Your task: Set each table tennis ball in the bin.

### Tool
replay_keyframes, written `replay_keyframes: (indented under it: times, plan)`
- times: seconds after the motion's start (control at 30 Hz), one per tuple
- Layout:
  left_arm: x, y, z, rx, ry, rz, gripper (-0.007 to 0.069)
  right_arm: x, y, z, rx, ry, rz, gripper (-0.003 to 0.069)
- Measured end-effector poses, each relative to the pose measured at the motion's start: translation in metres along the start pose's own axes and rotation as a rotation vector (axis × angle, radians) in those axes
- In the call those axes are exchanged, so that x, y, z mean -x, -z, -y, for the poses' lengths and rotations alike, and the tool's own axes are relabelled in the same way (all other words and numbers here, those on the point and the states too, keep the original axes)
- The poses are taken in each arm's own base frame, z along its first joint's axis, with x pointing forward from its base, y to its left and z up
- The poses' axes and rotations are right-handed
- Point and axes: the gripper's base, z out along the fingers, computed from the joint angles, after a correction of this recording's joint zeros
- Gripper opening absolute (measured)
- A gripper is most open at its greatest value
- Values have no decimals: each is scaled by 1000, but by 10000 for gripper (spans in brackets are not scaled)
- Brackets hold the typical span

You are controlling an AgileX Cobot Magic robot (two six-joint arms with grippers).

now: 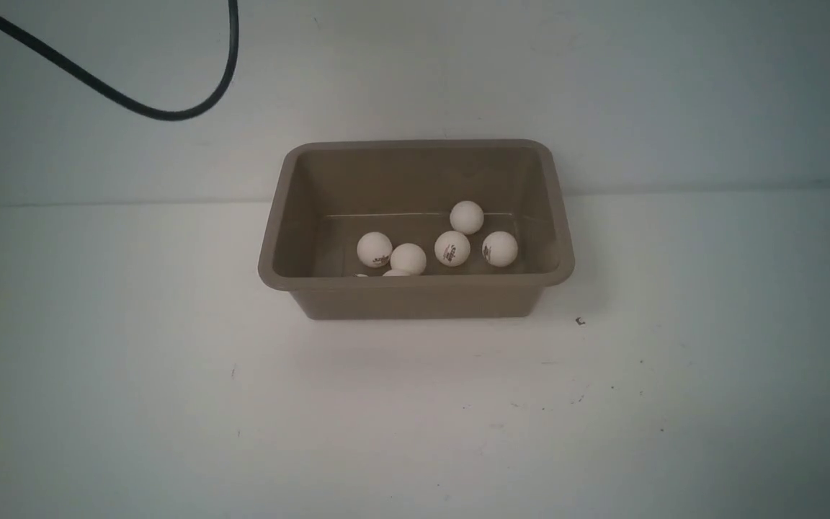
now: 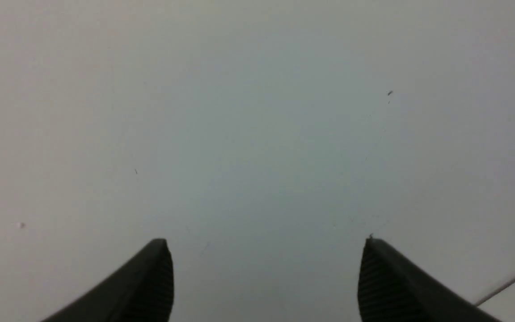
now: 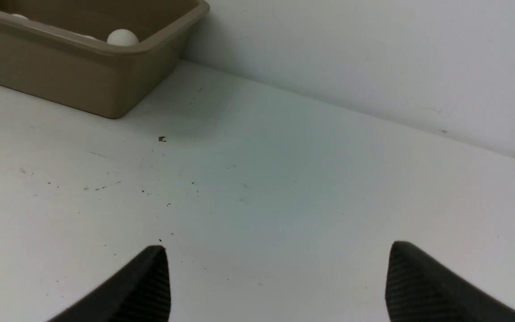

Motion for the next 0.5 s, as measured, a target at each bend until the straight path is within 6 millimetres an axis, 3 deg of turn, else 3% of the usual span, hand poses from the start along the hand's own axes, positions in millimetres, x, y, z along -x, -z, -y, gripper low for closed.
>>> replay_keyframes:
  times: [0.33,0.5]
  plan:
    - [1,-1,3,-30,-44,22,499,0,0,0,0,0,0,589]
    - [-9,1,1,10,-11,-107,499,0,0,0,0,0,0,589]
